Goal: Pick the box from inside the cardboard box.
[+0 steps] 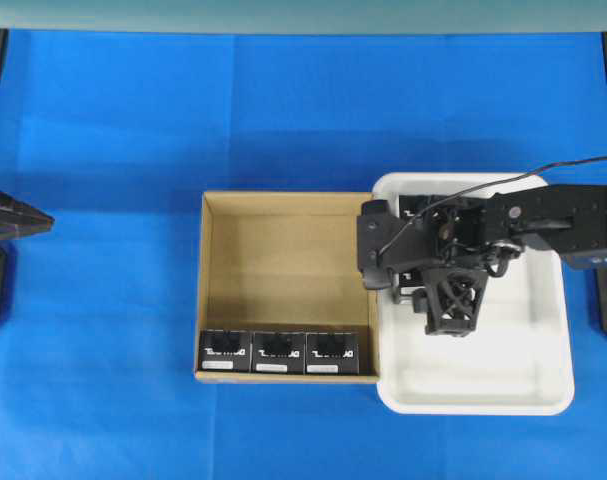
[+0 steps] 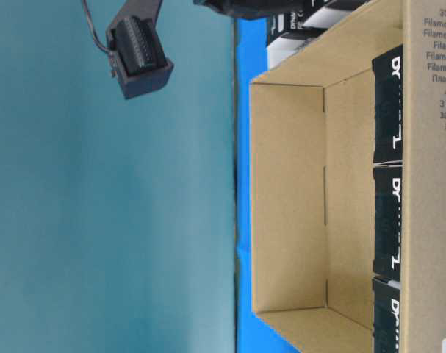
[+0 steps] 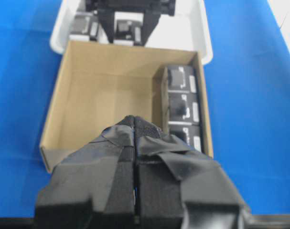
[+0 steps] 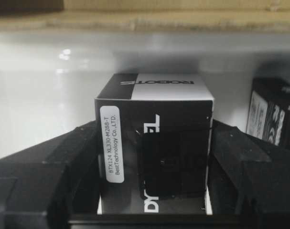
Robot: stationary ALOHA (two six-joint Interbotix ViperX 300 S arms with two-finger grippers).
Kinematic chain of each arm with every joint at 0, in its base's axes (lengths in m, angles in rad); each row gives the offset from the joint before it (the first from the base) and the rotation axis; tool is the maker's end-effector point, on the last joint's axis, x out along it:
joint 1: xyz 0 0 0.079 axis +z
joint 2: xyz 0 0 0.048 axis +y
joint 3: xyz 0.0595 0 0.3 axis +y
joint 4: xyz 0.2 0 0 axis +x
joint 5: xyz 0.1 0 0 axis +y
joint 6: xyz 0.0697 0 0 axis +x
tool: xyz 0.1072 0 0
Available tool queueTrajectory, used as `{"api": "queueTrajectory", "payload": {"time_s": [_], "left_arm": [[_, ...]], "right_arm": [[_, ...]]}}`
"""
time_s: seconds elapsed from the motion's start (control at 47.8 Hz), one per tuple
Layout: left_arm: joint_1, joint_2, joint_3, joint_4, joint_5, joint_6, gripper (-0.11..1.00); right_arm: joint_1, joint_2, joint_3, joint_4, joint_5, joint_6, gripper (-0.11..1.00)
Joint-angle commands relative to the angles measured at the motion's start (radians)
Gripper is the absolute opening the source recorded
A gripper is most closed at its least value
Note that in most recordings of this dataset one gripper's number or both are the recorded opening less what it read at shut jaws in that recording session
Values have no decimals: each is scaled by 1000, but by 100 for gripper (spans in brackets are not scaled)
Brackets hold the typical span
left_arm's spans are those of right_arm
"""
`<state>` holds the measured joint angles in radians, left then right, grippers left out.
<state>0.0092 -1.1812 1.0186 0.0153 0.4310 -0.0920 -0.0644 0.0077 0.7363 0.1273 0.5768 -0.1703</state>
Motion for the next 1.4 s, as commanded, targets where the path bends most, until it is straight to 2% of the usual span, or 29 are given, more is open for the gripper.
{"api": "queueTrajectory", "payload": {"time_s": [0.0, 0.335, 0.46, 0.523, 0.858, 1.151, 1.381], "left_arm": [[0, 14, -26, 2, -11, -2, -7], [0, 14, -25, 3, -11, -2, -7], [0, 14, -25, 2, -9, -2, -7], [0, 15, -25, 3, -11, -2, -7], [-3, 18, -25, 3, -11, -18, -7], [-5, 18, -25, 3, -11, -20, -7], [-5, 18, -23, 3, -11, -18, -7]], "right_arm": [[-8, 20, -6, -3, -6, 0, 61], [-9, 20, -18, 2, 20, 0, 63], [-9, 17, -38, 0, 21, -2, 91], [-9, 11, -54, -3, 25, -5, 98], [-12, -54, -164, 0, 206, 6, 97], [-44, -189, -206, 2, 247, 46, 97], [-64, -272, -181, 2, 247, 75, 97]]}}
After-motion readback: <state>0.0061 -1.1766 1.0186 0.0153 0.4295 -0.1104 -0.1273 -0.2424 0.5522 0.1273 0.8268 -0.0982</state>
